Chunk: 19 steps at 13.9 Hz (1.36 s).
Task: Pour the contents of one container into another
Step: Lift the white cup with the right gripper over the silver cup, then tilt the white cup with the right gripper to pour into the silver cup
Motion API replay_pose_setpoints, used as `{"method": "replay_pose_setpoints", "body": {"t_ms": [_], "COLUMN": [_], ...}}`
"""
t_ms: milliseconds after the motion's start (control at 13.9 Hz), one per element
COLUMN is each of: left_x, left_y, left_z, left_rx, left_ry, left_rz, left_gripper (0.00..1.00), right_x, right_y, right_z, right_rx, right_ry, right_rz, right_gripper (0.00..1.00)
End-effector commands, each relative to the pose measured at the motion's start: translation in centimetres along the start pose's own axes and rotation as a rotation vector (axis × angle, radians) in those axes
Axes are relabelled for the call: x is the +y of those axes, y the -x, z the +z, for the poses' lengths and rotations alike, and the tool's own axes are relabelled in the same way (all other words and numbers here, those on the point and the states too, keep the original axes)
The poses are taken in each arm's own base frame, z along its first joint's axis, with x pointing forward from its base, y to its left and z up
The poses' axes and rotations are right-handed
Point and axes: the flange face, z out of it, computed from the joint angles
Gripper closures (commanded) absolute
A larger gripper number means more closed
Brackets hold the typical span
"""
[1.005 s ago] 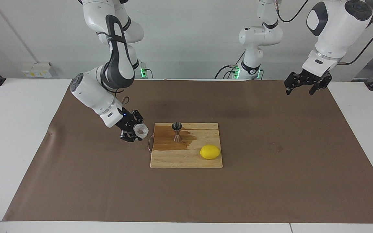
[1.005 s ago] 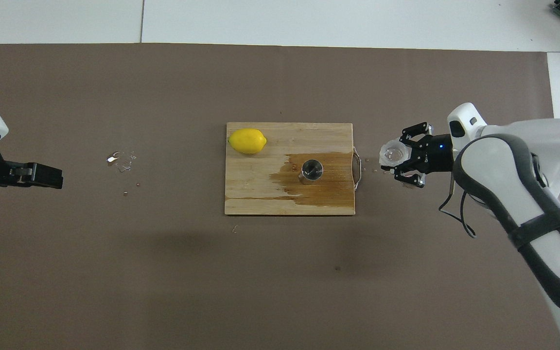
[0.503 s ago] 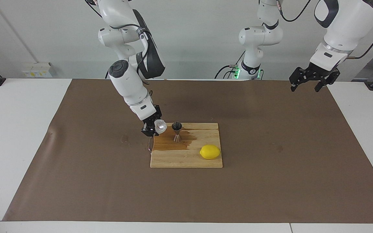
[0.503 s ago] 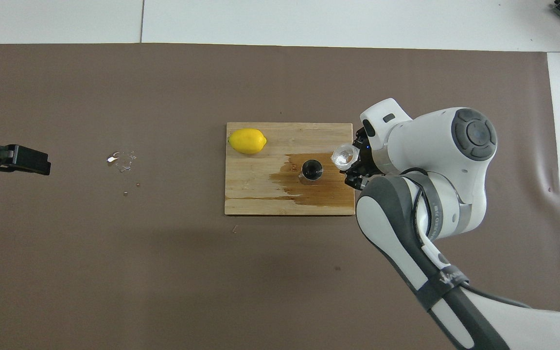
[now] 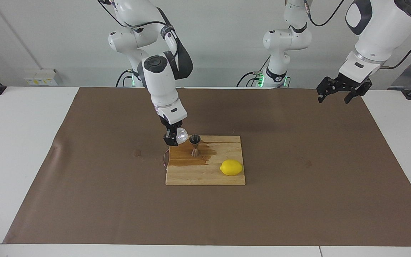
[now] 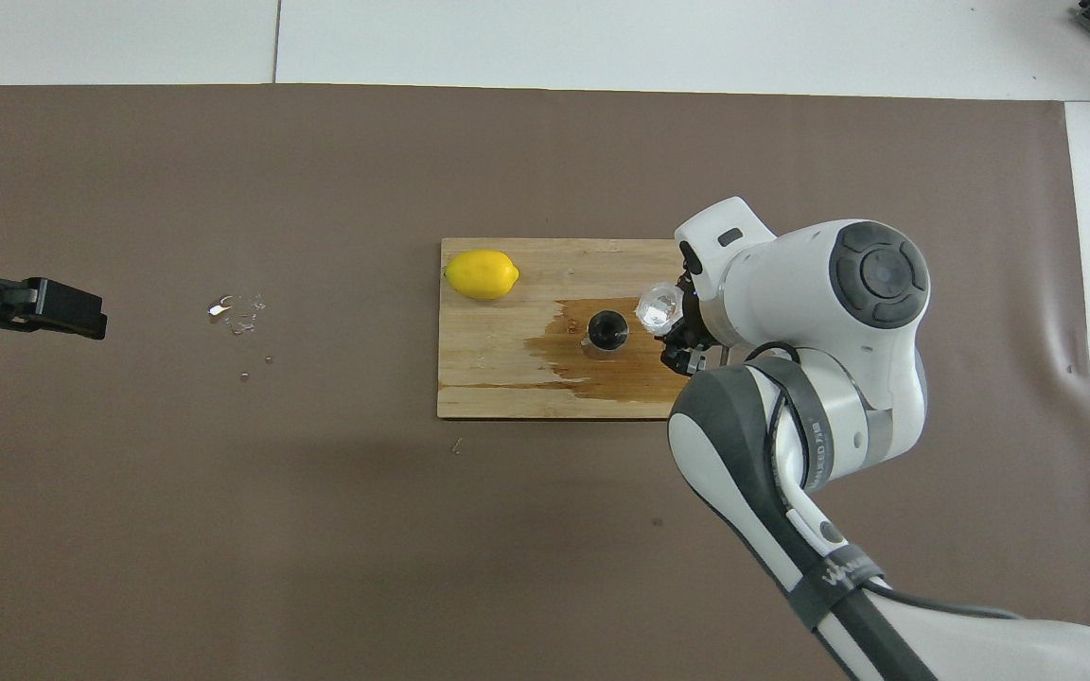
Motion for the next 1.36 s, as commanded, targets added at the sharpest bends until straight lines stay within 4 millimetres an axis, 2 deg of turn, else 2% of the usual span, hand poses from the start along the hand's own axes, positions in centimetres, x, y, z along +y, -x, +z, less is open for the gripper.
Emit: {"method": "replay_pose_setpoints", "body": {"t_ms": [0, 144, 215, 359, 431, 646, 790, 1293], "left_x": [-0.3, 0.3, 0.6, 0.6, 0.6, 0.9, 0.3, 0.1], "left_y": [0.2, 0.0, 0.1, 0.2, 0.3, 0.4, 0.5, 1.0], "left_z": [-0.7, -1.2, -1.2, -1.3, -1.2, -1.6, -1.5, -1.2], "left_rx": [0.006, 0.021, 0.015, 0.014, 0.003, 0.003, 0.004, -0.015], "left_ry": [0.024, 0.082, 0.082, 0.080, 0.076, 0.014, 0.018, 0.019], "left_rz": [-0.005, 0.003, 0.009, 0.009, 0.010, 0.019, 0.005, 0.002], "left_gripper": [0.00, 0.00, 0.00, 0.00, 0.00, 0.00, 0.00, 0.00], "right_x": [-1.1, -1.2, -1.7, -1.8, -2.3, -2.6, -2.7, -3.1], "right_y": [-0.9, -1.0, -1.7, -1.8, -2.5, -2.8, -2.8, -3.4], "right_z": [-1.0, -1.1, -1.3, -1.4, -1.6, -1.5, -1.5, -1.2], "right_rx": [-0.065, -0.093, -0.101, -0.135, -0.135, -0.136, -0.139, -0.155], "right_ry": [0.035, 0.058, 0.068, 0.100, 0.108, 0.110, 0.111, 0.125], "right_rz": [-0.020, -0.030, -0.050, -0.052, -0.051, -0.050, -0.052, -0.074], "right_gripper": [0.83, 0.83, 0.83, 0.83, 0.83, 0.83, 0.83, 0.83]}}
